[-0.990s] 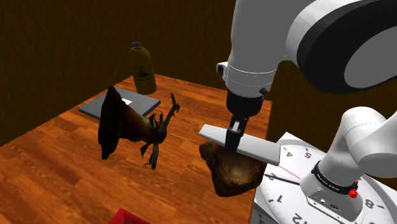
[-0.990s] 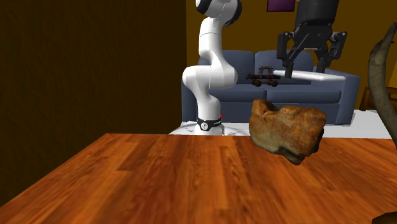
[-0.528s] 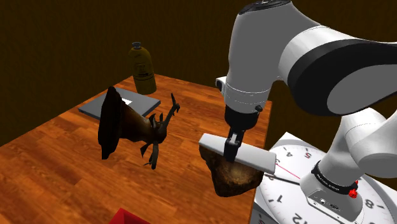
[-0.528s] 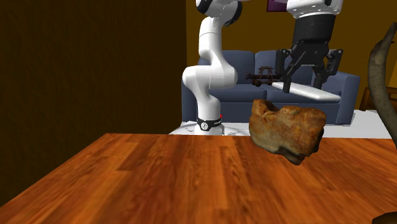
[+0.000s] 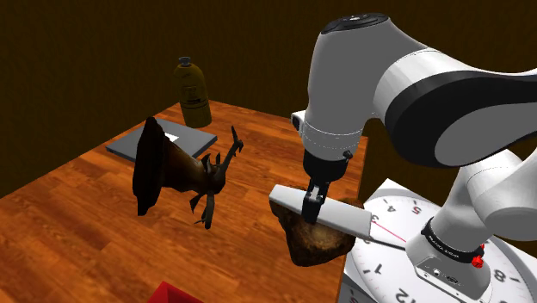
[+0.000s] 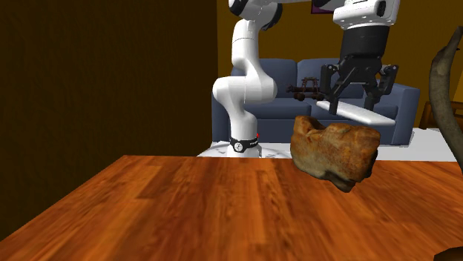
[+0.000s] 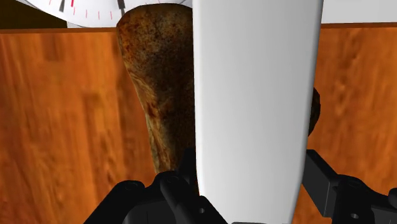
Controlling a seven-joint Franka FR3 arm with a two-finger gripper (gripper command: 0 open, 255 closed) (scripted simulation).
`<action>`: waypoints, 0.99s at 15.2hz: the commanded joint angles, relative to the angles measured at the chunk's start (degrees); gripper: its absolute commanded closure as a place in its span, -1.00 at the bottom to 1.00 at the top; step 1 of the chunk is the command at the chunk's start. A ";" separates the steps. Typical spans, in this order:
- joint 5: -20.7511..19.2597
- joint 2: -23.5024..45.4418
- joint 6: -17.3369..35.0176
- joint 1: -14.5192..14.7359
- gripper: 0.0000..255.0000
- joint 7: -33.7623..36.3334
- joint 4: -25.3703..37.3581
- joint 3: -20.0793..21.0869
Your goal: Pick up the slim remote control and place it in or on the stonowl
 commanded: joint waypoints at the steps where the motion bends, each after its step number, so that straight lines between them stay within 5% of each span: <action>1: 0.00 -0.01 0.01 0.00 1.00 0.00 0.00 0.00; 2: 0.00 0.00 0.01 0.00 -1.00 0.00 0.01 0.00; 7: 0.00 -0.01 0.00 0.00 -1.00 0.00 0.01 0.00; 11: -0.61 -0.95 -7.43 -0.27 -1.00 0.06 6.51 -1.27; 15: -0.62 -0.95 -7.43 -0.27 -1.00 0.06 6.51 -1.28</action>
